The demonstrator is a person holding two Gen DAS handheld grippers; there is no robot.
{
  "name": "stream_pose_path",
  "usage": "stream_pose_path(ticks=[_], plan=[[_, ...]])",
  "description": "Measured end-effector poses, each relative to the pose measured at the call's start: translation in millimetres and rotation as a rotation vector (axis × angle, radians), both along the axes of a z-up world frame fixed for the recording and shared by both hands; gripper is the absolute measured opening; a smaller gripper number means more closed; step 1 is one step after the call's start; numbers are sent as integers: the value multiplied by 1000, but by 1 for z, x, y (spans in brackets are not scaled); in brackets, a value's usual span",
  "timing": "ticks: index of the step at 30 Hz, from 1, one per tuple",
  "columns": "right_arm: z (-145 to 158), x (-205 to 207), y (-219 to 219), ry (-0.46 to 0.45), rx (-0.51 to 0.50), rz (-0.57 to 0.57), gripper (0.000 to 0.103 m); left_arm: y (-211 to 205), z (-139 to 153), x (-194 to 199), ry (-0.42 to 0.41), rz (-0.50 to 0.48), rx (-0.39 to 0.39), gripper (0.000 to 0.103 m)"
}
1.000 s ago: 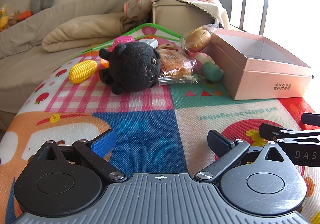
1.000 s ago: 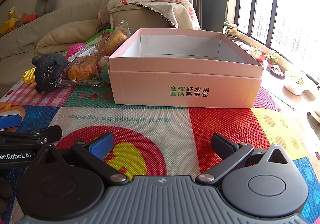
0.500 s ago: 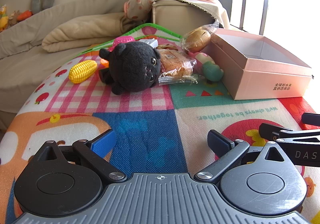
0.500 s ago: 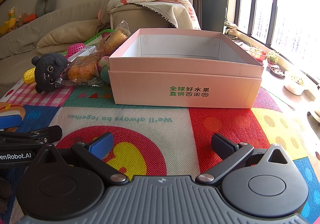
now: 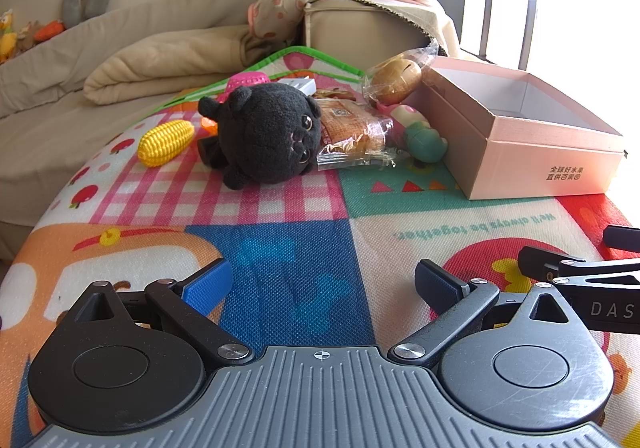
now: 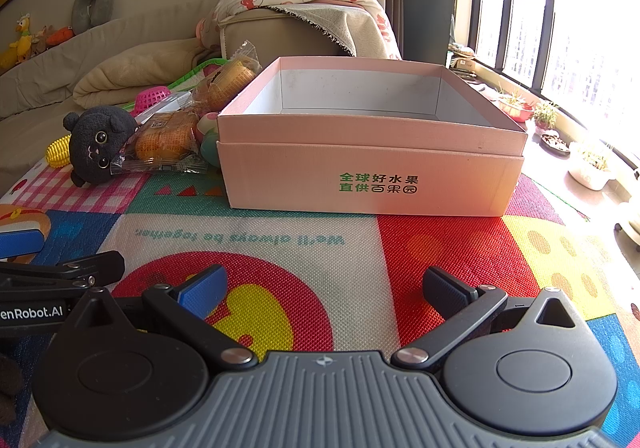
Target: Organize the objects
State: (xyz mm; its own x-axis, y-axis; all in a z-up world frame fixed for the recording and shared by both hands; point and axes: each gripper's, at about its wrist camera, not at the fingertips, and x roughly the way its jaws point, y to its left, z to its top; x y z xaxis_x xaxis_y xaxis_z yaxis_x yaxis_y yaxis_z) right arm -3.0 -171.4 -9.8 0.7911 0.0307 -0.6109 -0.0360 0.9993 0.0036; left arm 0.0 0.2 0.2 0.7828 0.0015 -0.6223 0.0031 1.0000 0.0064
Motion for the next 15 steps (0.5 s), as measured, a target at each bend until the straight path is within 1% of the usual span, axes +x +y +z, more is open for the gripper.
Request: stream_pose_path(ticks=[15], plan=[[2,-2,0,1,-2,0,103,0,0,0,0,0,2,102]])
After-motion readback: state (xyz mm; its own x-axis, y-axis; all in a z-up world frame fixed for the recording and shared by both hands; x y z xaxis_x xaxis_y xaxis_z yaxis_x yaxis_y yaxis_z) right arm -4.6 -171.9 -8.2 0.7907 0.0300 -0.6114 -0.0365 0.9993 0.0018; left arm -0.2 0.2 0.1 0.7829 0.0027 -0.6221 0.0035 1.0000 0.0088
